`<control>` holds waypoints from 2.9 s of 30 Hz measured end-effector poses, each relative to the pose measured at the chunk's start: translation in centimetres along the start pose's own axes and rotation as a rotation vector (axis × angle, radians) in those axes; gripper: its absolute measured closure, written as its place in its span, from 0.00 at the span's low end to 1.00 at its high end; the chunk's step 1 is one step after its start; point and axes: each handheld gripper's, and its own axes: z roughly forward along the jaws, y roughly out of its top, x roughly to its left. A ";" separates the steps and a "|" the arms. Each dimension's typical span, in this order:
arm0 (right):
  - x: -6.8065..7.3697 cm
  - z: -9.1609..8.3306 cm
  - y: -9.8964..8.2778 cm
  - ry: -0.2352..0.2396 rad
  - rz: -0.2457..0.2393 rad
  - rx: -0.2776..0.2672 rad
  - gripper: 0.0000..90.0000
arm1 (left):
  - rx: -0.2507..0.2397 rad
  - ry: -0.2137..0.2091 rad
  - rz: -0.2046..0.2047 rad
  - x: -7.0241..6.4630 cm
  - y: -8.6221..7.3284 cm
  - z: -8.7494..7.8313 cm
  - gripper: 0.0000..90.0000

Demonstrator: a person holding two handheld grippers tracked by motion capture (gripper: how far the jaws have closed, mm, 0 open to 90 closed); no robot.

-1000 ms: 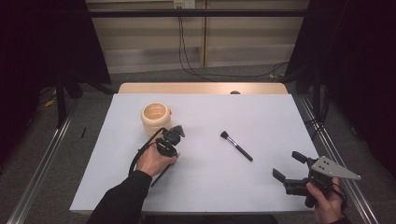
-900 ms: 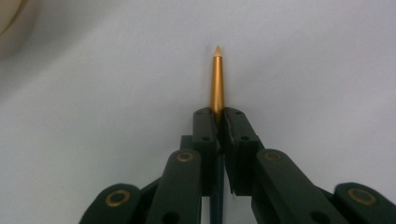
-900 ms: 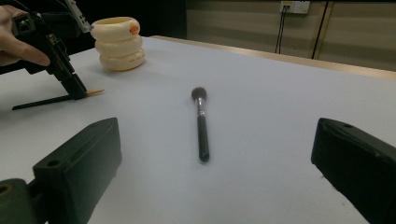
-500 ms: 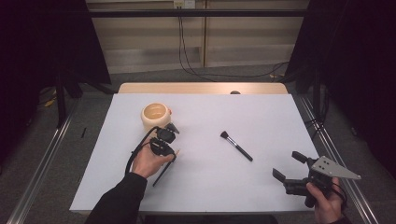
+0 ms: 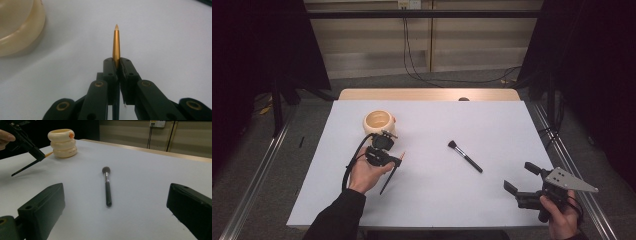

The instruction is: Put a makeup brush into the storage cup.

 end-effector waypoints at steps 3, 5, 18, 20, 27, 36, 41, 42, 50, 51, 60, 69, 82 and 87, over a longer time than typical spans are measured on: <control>0.0 0.0 0.0 -0.004 0.001 -0.006 0.01 | -0.030 -0.008 0.005 0.0 -0.2 -0.2 0.94; 0.0 0.0 0.0 0.002 -0.008 -0.006 0.01 | -0.049 -0.015 -0.008 0.0 -0.4 -0.4 0.94; 0.0 -0.1 0.0 0.009 -0.002 -0.017 0.01 | -0.223 -0.039 -0.027 0.0 -1.4 -2.0 0.93; 0.0 0.0 0.0 0.009 -0.003 -0.015 0.01 | -0.254 -0.039 -0.022 0.1 -1.5 -2.2 0.94; -0.1 0.0 0.0 0.012 0.004 -0.016 0.01 | -0.369 -0.026 -0.002 0.0 -2.1 -2.9 0.93; -0.1 0.0 0.1 0.011 0.005 -0.017 0.01 | -0.442 -0.033 0.031 -0.3 -2.5 -3.5 0.93; 0.0 -0.1 0.0 0.011 0.004 -0.018 0.01 | -0.472 -0.046 0.040 -0.6 -2.8 -4.0 0.93; 0.0 -0.1 0.0 0.011 0.005 -0.017 0.01 | -0.477 -0.044 0.041 -0.7 -2.9 -4.1 0.94; 0.0 -0.1 0.1 0.011 0.004 -0.018 0.01 | -0.575 -0.054 0.055 -0.9 -3.4 -5.1 0.94; -0.1 -0.1 0.0 0.012 0.004 -0.019 0.01 | -0.582 -0.052 0.061 -0.9 -3.4 -5.2 0.93; 0.1 -0.1 0.1 0.045 -0.003 -0.043 0.00 | -0.624 -0.053 0.060 -1.1 -3.4 -5.7 0.93; -0.1 -0.1 0.0 0.038 0.006 -0.037 0.00 | -0.660 -0.044 0.075 -1.0 -3.4 -6.5 0.94; 0.0 0.0 0.0 0.038 0.008 -0.028 0.00 | -0.694 -0.029 0.082 -0.6 -2.9 -7.7 0.93; -0.1 0.0 -0.1 0.033 0.003 -0.026 0.00 | -0.708 -0.020 0.069 -0.4 -2.5 -8.1 0.93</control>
